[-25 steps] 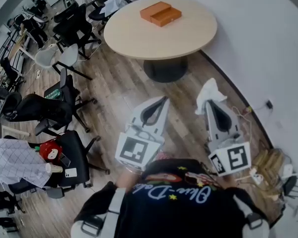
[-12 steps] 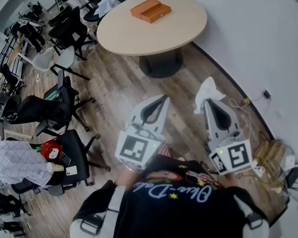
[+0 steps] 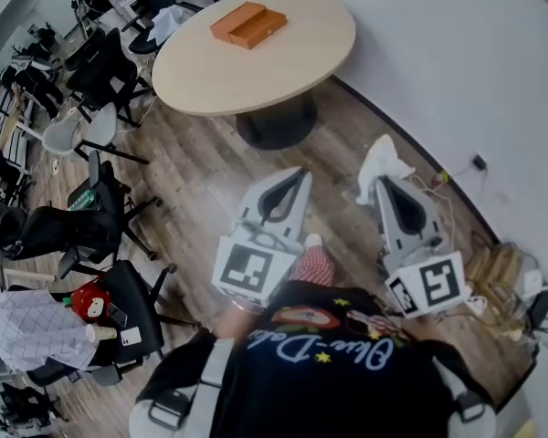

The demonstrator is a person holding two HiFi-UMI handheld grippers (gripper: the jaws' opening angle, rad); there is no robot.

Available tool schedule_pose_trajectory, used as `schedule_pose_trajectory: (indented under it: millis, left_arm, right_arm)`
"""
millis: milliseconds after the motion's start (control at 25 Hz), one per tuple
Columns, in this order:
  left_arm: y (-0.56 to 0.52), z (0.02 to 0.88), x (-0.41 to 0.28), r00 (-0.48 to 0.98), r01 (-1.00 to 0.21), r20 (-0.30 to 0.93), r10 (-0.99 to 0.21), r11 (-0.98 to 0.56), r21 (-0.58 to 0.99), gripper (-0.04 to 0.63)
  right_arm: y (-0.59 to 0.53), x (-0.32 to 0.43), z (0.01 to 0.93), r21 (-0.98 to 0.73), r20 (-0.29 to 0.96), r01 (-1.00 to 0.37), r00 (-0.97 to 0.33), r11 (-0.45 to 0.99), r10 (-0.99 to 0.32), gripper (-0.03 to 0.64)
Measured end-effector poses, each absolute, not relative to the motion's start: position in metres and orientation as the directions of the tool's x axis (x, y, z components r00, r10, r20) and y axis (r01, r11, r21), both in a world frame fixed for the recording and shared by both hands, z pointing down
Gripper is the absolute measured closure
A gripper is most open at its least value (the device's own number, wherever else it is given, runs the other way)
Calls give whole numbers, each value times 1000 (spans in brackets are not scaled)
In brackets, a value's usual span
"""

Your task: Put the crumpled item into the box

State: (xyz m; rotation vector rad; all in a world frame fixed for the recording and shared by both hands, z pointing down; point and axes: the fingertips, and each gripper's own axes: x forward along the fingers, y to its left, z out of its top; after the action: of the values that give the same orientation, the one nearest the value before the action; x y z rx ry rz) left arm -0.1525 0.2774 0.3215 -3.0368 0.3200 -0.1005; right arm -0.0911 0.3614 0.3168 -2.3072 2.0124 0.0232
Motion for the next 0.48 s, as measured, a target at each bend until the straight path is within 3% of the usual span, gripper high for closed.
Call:
schedule_pose_trajectory:
  millis: [480]
  left_arm:
    - [219,309,-80,987,-160,23,-162,-984,-78,604]
  right_arm:
    - [310,-30,303,-12,-42,-985,174,-173,-984,617]
